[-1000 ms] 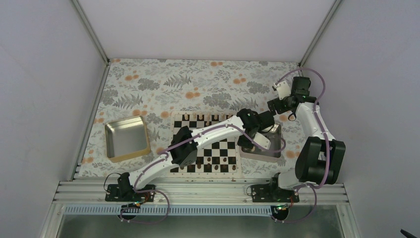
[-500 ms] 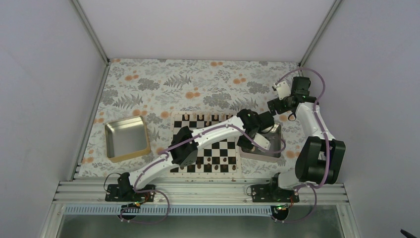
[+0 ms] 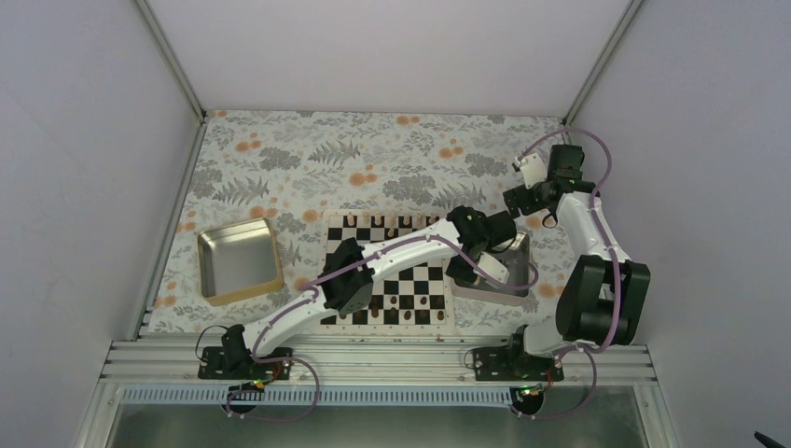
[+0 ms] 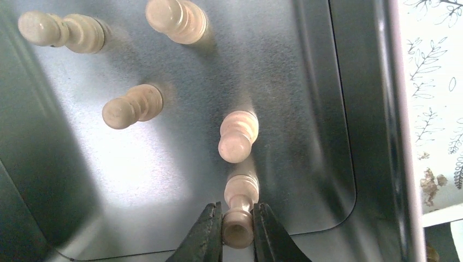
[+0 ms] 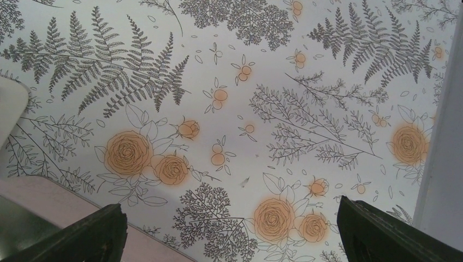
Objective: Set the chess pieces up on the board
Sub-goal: Pick up the chess piece from the storage box, then place the chess piece on the chessboard, then pick up the chess piece from the storage box.
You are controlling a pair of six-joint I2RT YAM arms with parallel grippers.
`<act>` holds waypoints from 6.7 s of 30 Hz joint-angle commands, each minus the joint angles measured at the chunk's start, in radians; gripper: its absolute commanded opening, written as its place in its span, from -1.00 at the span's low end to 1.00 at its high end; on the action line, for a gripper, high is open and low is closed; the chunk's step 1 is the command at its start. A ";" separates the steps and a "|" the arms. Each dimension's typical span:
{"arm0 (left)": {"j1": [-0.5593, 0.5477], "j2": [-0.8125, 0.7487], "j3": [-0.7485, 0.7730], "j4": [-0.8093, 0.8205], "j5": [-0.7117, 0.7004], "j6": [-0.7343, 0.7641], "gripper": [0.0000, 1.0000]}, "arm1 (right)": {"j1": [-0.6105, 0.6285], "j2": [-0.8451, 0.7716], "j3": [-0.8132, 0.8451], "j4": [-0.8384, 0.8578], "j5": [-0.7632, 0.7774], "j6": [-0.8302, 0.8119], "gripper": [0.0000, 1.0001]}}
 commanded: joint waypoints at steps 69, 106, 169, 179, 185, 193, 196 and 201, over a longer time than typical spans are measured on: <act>0.708 -0.703 -1.112 0.466 -0.037 -0.109 -0.80 | 0.029 0.060 0.000 -0.004 0.046 0.007 0.98; 0.709 -0.664 -1.174 0.479 -0.038 -0.107 -0.65 | 0.029 0.067 -0.009 -0.004 0.050 0.003 0.98; 0.026 -0.060 0.000 0.100 0.177 -0.098 0.24 | -0.107 0.079 0.013 0.024 0.100 0.053 1.00; 0.019 -0.023 -0.004 0.132 0.144 -0.106 0.15 | -0.106 0.076 0.012 0.021 0.090 0.049 0.99; 0.016 -0.003 -0.011 0.131 0.148 -0.103 0.04 | -0.106 0.076 0.011 0.016 0.083 0.045 1.00; 0.013 0.006 -0.013 0.123 0.165 -0.094 -0.08 | -0.106 0.073 0.013 0.014 0.076 0.042 1.00; 0.010 0.008 -0.012 0.125 0.173 -0.093 -0.09 | -0.107 0.071 0.013 0.013 0.076 0.042 1.00; 0.008 0.012 -0.014 0.132 0.178 -0.088 -0.10 | -0.104 0.071 0.013 0.013 0.073 0.041 1.00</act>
